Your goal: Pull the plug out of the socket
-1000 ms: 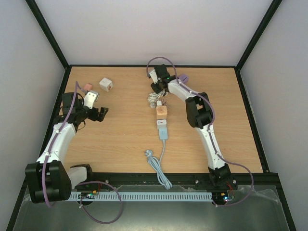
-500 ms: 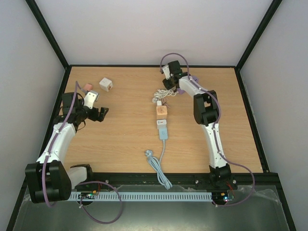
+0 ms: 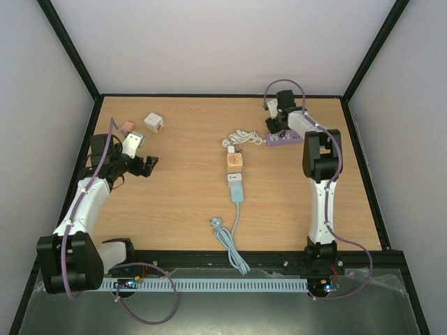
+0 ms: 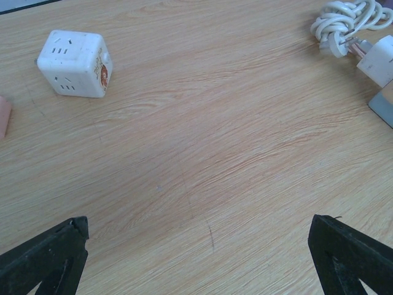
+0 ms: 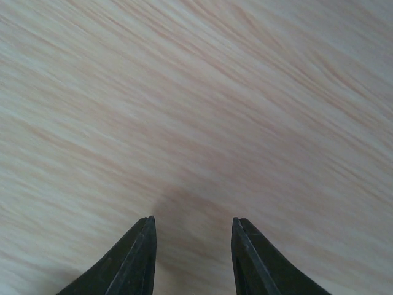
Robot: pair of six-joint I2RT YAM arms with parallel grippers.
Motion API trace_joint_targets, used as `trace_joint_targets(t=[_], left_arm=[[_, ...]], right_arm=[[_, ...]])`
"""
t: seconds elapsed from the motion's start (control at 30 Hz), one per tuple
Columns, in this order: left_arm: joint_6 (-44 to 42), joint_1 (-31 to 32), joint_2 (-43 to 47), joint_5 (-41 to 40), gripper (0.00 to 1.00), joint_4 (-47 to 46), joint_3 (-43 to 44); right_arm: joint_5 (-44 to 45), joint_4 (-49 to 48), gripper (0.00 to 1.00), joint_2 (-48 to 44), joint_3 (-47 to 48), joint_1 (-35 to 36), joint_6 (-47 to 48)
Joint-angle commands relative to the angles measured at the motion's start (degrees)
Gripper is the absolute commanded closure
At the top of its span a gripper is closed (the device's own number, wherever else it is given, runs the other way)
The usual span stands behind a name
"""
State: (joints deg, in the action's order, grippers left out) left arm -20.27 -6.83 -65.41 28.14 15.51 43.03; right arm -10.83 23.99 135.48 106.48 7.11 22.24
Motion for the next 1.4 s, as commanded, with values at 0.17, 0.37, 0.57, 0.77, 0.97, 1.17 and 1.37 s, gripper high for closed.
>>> trace_joint_targets(t=[0.17,0.37,0.57,0.77,0.97,1.17,1.37], left_arm=[[-0.95,-0.29,-0.61,1.17,0.00,-0.03,-0.78],[-1.35,0.25,-1.27,1.16,0.00,0.01,-0.73],[-1.47,0.89,-1.04,0.77,0.00,0.20,-0.61],[-1.35,0.96,-0.65,0.86,0.00,0.18,-0.67],[-1.18,0.99,-0.89,1.06,0.00,0.10,-0.56],[-1.13,1.12,-1.04,1.05,0.00,0.21,-0.50],[-1.12,1.12,-1.02,0.95,0.00,0.21,-0.61]], right_arm=[[0.85,3.49,0.65,-5.40,-7.82,-8.06,7.17],[-5.41,6.68,0.59,-9.55,-6.60,-8.88,8.87],[-11.97,13.20,0.53,-11.49,-2.29,-5.69,10.55],[-16.59,17.25,0.46,-13.40,-2.24,-0.79,13.83],[-16.55,21.13,0.46,-10.68,-0.50,1.67,16.21],[-15.94,20.69,0.46,-7.70,0.50,2.89,15.84],[-15.50,19.73,0.48,-6.81,-2.92,4.93,16.60]])
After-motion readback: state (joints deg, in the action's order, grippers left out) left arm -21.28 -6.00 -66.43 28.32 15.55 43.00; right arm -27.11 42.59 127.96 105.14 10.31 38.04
